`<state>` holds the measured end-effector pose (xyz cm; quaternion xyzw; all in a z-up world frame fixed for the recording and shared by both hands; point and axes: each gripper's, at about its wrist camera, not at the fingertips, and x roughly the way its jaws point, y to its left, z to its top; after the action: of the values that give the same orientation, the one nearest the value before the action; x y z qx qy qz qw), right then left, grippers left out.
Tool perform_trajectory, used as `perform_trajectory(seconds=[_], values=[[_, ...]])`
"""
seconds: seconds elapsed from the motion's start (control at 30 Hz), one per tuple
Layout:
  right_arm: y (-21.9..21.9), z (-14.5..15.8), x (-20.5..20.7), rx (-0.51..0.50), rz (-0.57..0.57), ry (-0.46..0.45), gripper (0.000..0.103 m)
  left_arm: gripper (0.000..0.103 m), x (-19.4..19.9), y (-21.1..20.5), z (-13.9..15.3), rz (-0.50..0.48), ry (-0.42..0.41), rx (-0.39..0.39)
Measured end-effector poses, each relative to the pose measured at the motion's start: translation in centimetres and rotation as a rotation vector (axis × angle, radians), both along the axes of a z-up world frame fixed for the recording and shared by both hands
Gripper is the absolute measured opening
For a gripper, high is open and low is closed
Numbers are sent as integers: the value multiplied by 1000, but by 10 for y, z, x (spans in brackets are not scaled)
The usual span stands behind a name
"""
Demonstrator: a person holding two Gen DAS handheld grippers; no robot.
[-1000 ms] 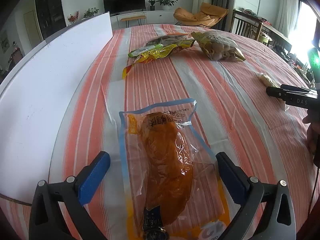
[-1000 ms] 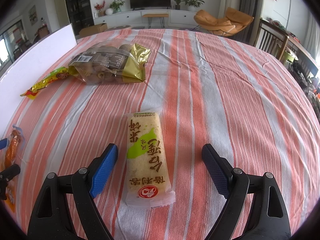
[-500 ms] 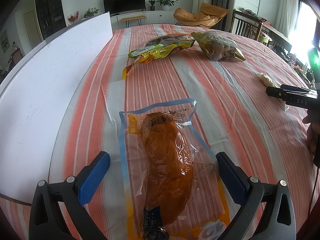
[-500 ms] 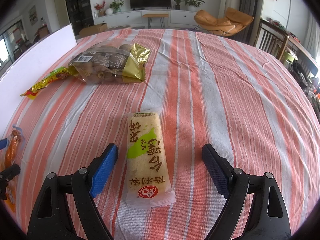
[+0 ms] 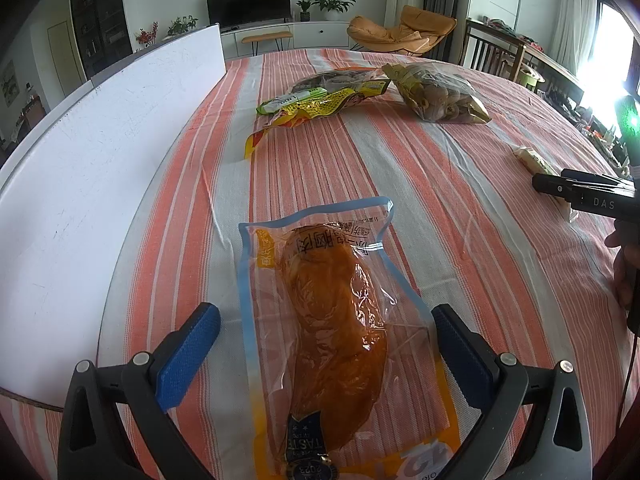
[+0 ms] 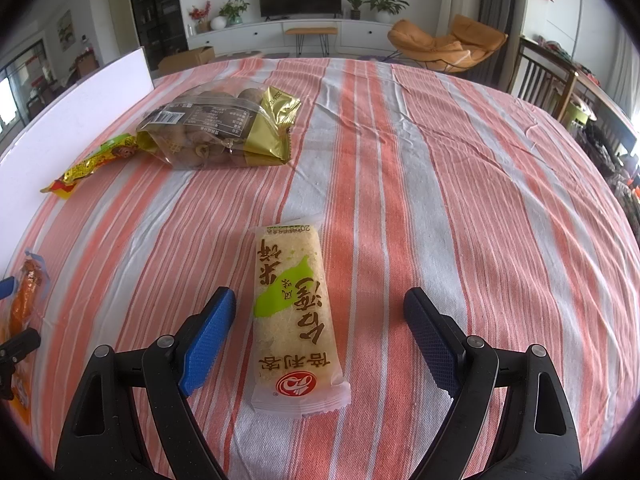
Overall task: Organize snacks
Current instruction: 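Carry the sausage bag into the white box with the left tool while the right tool lifts the cake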
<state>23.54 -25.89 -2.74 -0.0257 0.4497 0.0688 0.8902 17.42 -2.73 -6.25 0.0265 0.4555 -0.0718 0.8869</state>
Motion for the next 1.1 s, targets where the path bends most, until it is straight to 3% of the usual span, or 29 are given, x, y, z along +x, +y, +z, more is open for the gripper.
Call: perform_trajectory(seconds=[0.33,0.47,0.5,0.53,0.57,0.63,0.67,0.7,0.73,0.77,0.87,1.0,1.1], values=[[-1,0,0,2,0,1,88,103,0,0,0,-1,1,0],[0,-3,1,4,2,2,89,102,7,2,4,-13,80,-3],[1,-3,2,5,5,3,90,96,8,3,6,-12,91,-14],[1,-3,5,1,13,21,90,81,9,5,9,-12,85,-19],[2,-2,10,-3,17,64,90,79,11,5,10,-7,84,3],[2,0,24,8,15,155,88,64,10,10,13,-11,74,-10],[-1,0,28,23,11,182,87,60,10,15,15,-7,73,-28],[0,1,33,25,6,217,78,50,8,20,18,0,68,-62],[3,3,36,-32,1,249,39,40,3,28,28,14,44,-119],[5,7,37,-44,13,261,34,40,0,34,34,32,40,-149],[5,16,34,41,0,314,31,39,-10,49,43,64,20,-248],[23,45,20,159,39,275,31,39,-24,63,58,90,-8,-380],[57,78,13,251,106,235,31,39,-31,85,86,113,-53,-490]])
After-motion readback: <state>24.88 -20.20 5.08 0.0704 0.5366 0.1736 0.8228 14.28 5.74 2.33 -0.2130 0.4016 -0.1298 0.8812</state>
